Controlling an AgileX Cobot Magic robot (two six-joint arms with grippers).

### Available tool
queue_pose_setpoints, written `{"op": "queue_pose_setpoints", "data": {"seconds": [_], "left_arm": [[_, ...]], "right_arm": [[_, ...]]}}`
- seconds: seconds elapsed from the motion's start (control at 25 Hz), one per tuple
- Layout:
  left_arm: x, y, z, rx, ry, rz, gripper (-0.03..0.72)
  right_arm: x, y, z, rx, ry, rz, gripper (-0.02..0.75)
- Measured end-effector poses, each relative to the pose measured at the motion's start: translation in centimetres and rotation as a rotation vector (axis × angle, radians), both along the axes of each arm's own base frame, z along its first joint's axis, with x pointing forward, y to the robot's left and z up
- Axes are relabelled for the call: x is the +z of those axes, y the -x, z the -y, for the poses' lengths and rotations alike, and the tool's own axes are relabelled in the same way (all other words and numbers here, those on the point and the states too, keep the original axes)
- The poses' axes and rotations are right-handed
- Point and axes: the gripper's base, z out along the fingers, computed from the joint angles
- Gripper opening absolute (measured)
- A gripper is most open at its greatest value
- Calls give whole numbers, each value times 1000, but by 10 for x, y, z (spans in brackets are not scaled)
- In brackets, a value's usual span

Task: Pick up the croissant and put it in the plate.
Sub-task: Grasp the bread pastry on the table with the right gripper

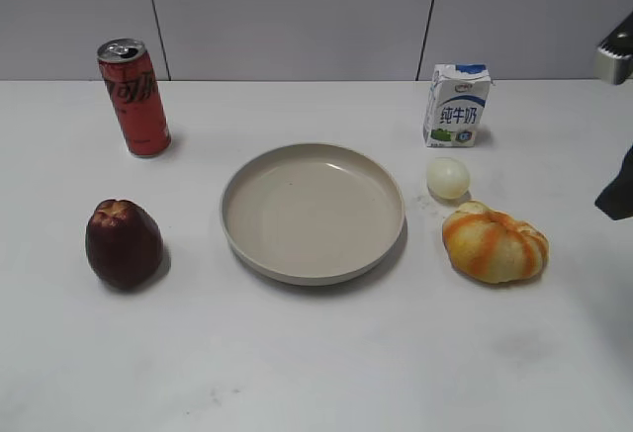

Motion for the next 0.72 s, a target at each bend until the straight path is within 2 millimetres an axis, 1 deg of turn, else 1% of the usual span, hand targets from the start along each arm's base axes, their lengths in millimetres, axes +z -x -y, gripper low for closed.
{"op": "queue_pose_setpoints", "data": {"seconds": [0.16,0.24,0.48,0.56,0.72], "left_arm": [[0,0,0,0,0,0,234],[0,0,0,0,0,0,234],[0,0,0,0,0,0,234],[0,0,0,0,0,0,234],[0,0,0,0,0,0,234]], "right_arm": [[-23,-15,-17,274,44,-24,589],[-35,-20,-25,345,55,-32,589],[-69,-34,-51,440,85,-24,589],[-82,-37,-55,465,108,-33,589],[-106,-42,-57,477,124,-83,589]]}}
